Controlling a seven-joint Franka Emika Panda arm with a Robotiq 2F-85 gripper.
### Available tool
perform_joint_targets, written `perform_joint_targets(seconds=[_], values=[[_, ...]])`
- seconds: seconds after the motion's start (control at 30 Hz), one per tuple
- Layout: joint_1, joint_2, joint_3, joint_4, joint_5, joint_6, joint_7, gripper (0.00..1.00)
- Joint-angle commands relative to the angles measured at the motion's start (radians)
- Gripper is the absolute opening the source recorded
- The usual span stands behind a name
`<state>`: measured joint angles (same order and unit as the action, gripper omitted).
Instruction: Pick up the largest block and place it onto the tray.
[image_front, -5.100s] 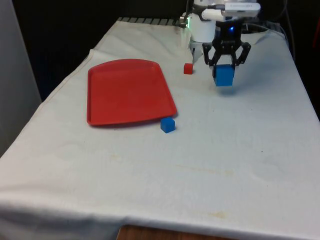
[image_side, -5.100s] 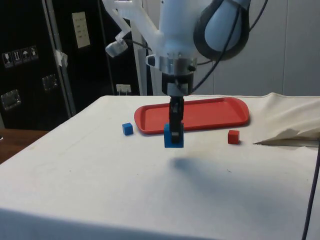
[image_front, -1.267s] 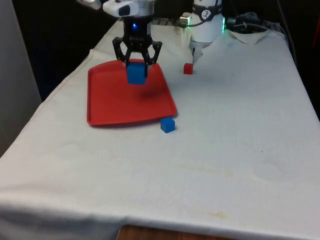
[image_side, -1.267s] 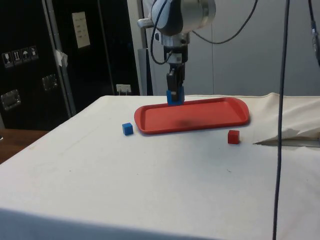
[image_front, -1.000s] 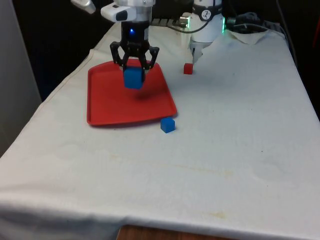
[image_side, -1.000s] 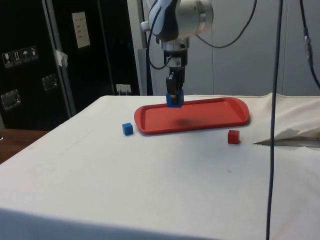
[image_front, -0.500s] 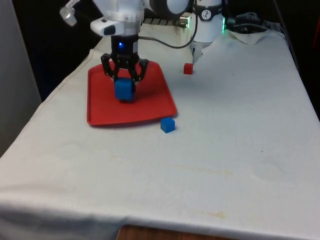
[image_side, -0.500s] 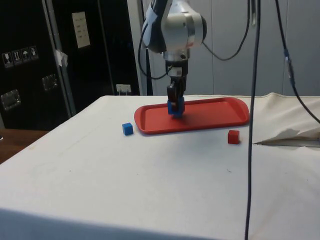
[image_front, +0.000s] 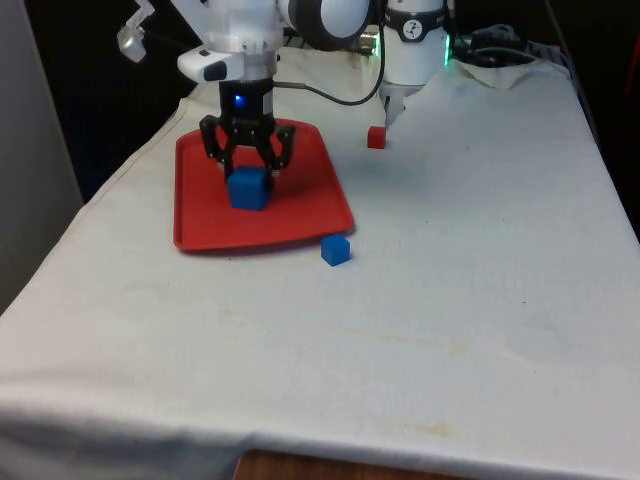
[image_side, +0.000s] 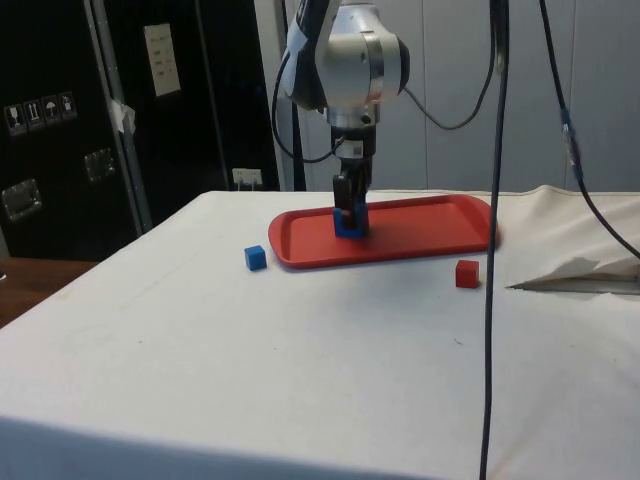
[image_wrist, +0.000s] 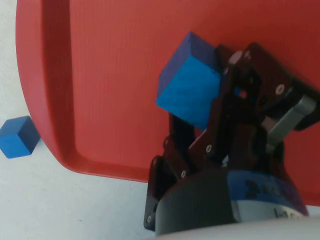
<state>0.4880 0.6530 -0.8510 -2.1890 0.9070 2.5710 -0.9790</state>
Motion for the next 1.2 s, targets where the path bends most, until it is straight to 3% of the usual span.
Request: perform_joint_targets(seconds=[0.0,0.03,0.13,0.17,0.2,0.43,0.6,0.63,0.67,0.83,0.9,0.93,0.97,1.17], values=[[0.0,0.0,0.0,0.0,0.0,0.0,0.0,0.45],[0.001,-0.001,-0.001,-0.002,0.0,0.0,0.0,0.45],[0.001,-0.001,-0.001,-0.002,0.0,0.0,0.0,0.75],[0.001,-0.001,-0.001,-0.002,0.0,0.0,0.0,0.95],[0.001,-0.001,-0.001,-0.002,-0.001,0.0,0.0,1.0],[0.001,-0.001,-0.001,-0.002,-0.001,0.0,0.0,1.0],[0.024,-0.021,-0.036,-0.001,-0.023,-0.014,0.012,1.0],[0.01,-0.011,-0.017,0.005,-0.002,-0.002,0.0,1.0],[0.028,-0.025,-0.042,-0.002,-0.026,-0.015,0.014,1.0],[0.047,-0.053,-0.072,-0.002,-0.05,-0.021,0.024,1.0],[0.051,-0.063,-0.08,-0.001,-0.062,-0.023,0.031,1.0],[0.035,-0.059,-0.057,0.003,-0.038,-0.009,0.013,1.0],[0.054,-0.067,-0.084,-0.001,-0.069,-0.024,0.035,1.0],[0.067,-0.098,-0.105,0.006,-0.115,-0.026,0.065,1.0]])
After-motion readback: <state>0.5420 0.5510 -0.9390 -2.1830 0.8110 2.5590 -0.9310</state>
